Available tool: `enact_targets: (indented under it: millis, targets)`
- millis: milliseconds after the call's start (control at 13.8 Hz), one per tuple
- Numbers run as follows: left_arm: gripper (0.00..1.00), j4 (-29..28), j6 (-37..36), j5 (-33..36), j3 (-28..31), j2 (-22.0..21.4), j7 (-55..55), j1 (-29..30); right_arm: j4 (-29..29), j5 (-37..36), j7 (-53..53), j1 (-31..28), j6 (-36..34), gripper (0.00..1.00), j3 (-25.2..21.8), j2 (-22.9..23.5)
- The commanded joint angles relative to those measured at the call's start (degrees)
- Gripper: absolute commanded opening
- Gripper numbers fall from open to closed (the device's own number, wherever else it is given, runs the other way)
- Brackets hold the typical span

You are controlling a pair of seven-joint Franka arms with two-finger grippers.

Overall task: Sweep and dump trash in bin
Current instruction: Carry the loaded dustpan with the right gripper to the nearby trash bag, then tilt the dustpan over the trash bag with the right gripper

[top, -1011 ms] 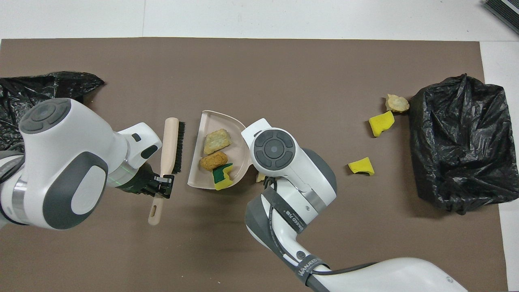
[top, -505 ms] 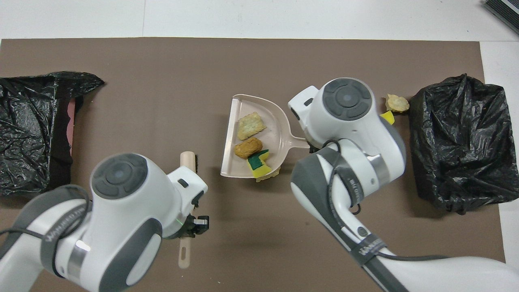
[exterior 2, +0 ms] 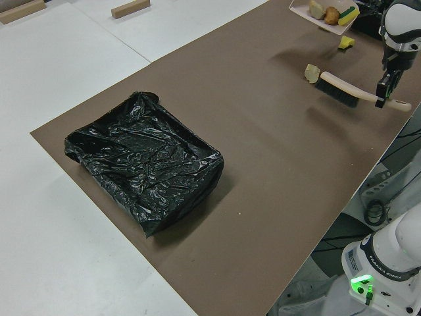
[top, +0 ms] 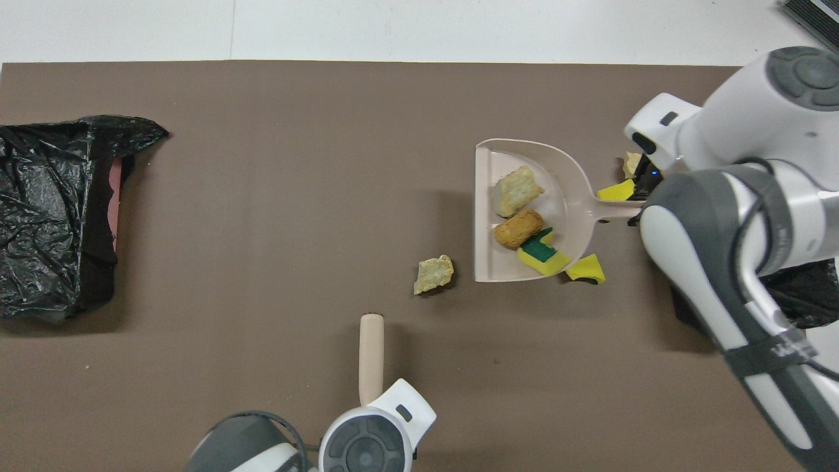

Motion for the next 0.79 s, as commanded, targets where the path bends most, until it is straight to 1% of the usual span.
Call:
enact_targets:
  millis: [0,72,144,217,505,578,722]
  targets:
    - [0.0,-4.3,6.4,-5.4,-4.4,-1.5,-1.3,0.2,1.9,0.5,-9.2,-6.7,-1.7,0.0,0.7,0.0]
    - [0.0,-5.3,9.1,-7.2,-6.2,-1.2,-3.6,0.0,1.9,0.3,-12.4,-8.8,-1.8,0.0,0.6,-0.5]
    - [0.0,-6.2,11.8,-7.9,-8.9,-1.6,-8.3,-0.2,2.0,0.1,-15.1,-11.0,-2.2,0.0,0.4,-1.0]
    - [0.0,-6.4,12.4,-7.9,-9.8,-1.6,-10.3,-0.2,1.9,-0.4,-17.7,-12.5,-2.4,0.0,0.2,-1.6]
    - [0.0,-6.6,13.7,-8.3,-11.4,-0.9,-10.5,-0.4,1.9,-8.4,-25.7,-18.8,-2.5,0.0,0.3,-3.9]
    - [0.0,-6.6,13.7,-8.3,-11.4,-0.3,-10.5,-0.5,1.9,-11.7,-27.7,-19.7,-2.1,0.0,0.2,-4.2]
    - [0.0,-6.5,13.8,-8.4,-11.5,0.6,-10.6,-0.7,1.9,-21.7,-29.4,-21.1,-0.5,0.0,0.2,-4.3]
